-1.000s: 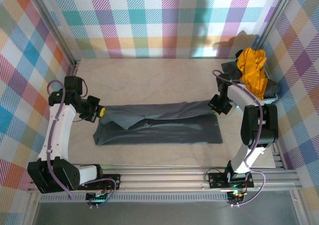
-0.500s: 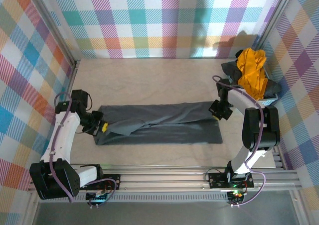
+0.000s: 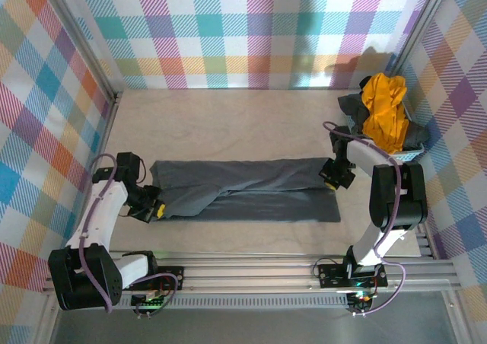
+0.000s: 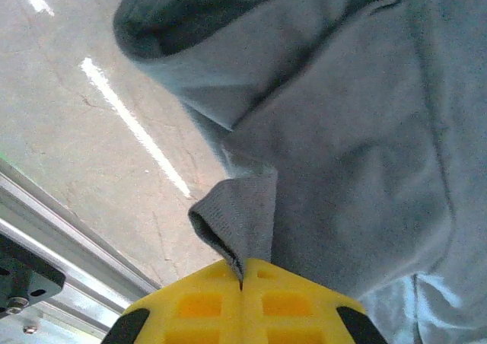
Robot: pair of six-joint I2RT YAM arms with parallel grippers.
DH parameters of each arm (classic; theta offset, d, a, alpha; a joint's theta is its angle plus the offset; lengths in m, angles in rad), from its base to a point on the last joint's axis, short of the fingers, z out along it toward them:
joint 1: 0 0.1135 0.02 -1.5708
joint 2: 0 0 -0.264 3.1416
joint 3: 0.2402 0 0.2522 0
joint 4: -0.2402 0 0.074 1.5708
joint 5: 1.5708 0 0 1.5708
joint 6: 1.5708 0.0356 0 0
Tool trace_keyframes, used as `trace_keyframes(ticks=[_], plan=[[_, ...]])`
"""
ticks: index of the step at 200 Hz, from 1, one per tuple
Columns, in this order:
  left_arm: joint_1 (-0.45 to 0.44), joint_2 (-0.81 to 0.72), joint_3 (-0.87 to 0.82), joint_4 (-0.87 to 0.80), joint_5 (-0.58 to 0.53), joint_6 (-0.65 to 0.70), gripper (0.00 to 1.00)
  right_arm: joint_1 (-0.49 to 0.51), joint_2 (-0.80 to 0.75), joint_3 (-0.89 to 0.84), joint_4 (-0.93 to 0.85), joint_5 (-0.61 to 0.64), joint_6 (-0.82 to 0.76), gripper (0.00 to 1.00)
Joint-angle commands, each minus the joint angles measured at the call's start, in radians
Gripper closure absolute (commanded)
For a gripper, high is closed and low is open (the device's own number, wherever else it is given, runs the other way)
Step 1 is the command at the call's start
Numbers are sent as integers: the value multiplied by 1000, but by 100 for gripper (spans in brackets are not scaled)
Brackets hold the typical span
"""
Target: Fold and stack the t-shirts
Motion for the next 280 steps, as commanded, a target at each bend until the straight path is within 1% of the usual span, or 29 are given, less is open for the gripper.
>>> trace_keyframes(ticks=[1,19,30,43,45,51,57,63,70,87,108,121,128,137,148,159,170,186,212,231,246,264,280], plan=[[-16,-6,-38,38,-14,6,100,-6,-1,1,-24,34,-8,84],[-19,6,-42,49,-20,12,100,-4,-9,17,-33,36,-20,73],[-21,15,-38,47,-25,21,95,0,-22,26,-42,46,-27,68],[-22,24,-37,45,-19,32,79,4,-44,32,-58,64,-31,64],[-24,27,-37,44,-18,33,74,4,-49,32,-61,65,-32,64],[-24,28,-38,42,-10,38,64,7,-62,32,-67,75,-33,64],[-25,27,-39,39,2,35,59,10,-78,30,-74,83,-32,63],[-27,21,-34,36,16,31,57,12,-97,28,-76,93,-33,63],[-33,7,-16,25,20,24,56,20,-116,26,-76,104,-38,63],[-55,-27,67,-16,-19,1,54,45,-150,31,-69,116,-53,63],[-59,5,169,-15,-65,-6,51,109,-147,44,-23,107,-94,64],[-59,74,207,26,-84,-3,51,131,-114,46,49,14,-130,67],[-59,122,216,66,-68,-8,53,134,-79,54,79,-48,-139,69],[-59,195,223,136,-36,-19,56,136,-27,70,108,-122,-146,75],[-63,288,238,202,-2,-37,61,135,47,105,98,-157,-145,80],[-69,377,266,242,-3,-35,64,135,119,150,66,-175,-148,82],[-74,462,303,252,-17,-15,67,133,172,182,42,-180,-148,81],[-73,571,345,276,-7,12,69,131,241,238,-7,-168,-147,81],[-73,709,414,309,-20,49,69,119,334,333,-67,-156,-149,80],[-71,814,513,307,-45,106,69,103,384,405,-83,-153,-147,78],[-67,897,616,296,-66,158,69,86,438,479,-97,-184,-153,77],[-65,937,696,324,-101,202,67,77,490,570,-101,-216,-175,75],[-71,909,732,330,-150,234,60,77,511,649,-131,-218,-200,72]])
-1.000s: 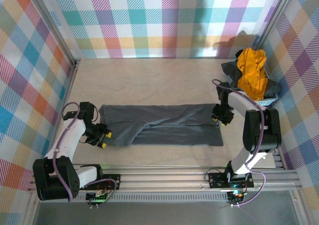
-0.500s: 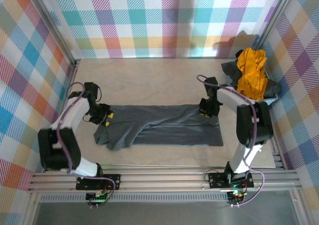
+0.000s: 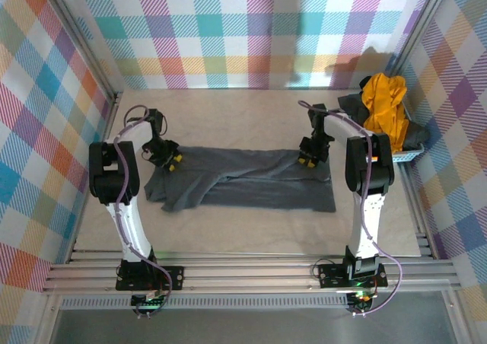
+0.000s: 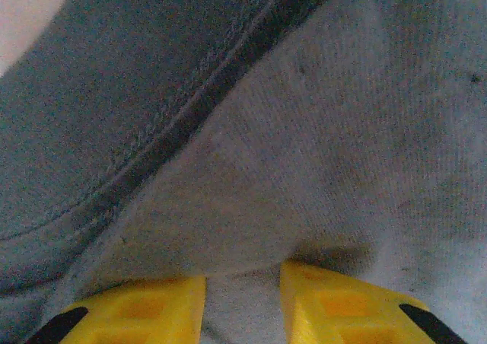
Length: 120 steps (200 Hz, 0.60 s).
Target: Fold and stack the t-shirts
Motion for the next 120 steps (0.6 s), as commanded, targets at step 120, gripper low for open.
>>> trace_keyframes(ticks=[120], plan=[[-562,-319,-250,-109,-311,395,63,100,-408,-300,210,-92,-151,49]])
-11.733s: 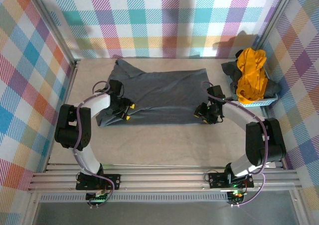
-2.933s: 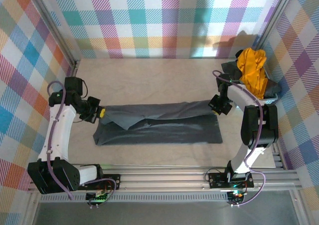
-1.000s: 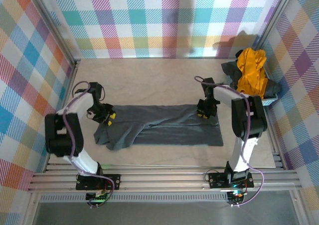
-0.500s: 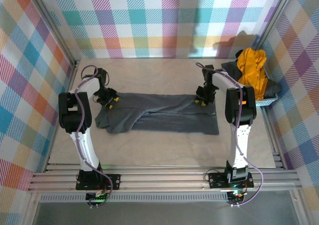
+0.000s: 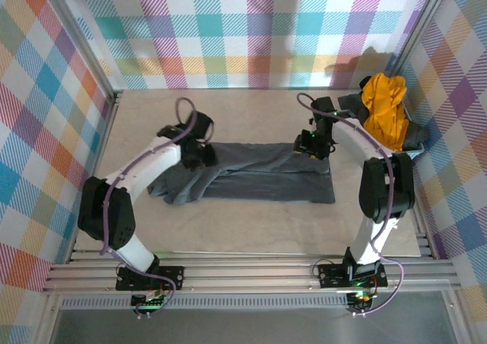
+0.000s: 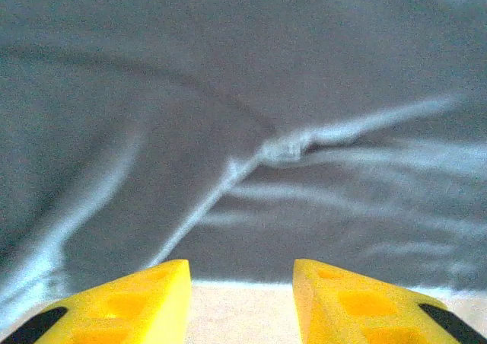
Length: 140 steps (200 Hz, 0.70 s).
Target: Fold and stack the t-shirts
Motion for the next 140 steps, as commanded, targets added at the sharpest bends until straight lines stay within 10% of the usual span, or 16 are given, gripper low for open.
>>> trace_keyframes(ticks=[1,94,140], plan=[[-23,62,-35,-80,-101,75,63,17,-22,-47,48,-66,-22,49],[-50,120,-101,-23,-242,147,67,25,-49,-76,71,-118,18,49],[-49,122,-57,-48,-298,164,100,25,-93,-105,111,-222,24,50]])
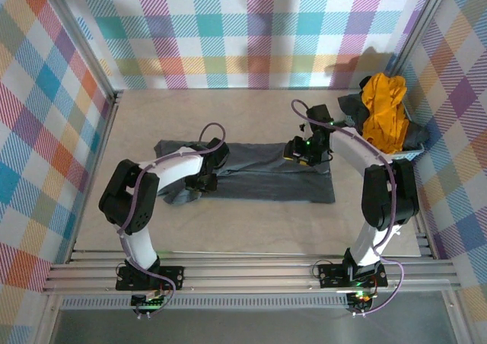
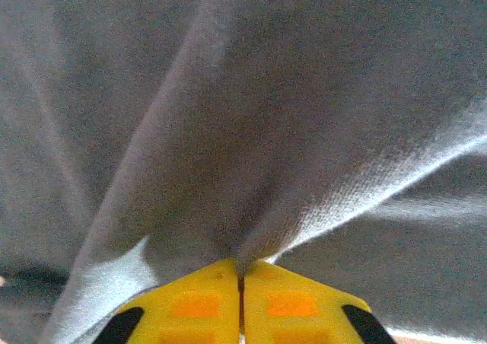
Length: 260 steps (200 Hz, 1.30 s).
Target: Fold and stack the t-shirts
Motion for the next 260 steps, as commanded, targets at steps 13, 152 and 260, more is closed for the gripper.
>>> trace_keyframes(ticks=[13,152,260], plan=[[3,-17,53,-44,-32,29,100,4,-59,-20,19,-63,16,50],[343,147,311,-196,473,284,98,4,-74,-51,-4,-67,30,51],[185,-28,307,-183,-65,187,57,3,-83,-62,4,-68,30,51]])
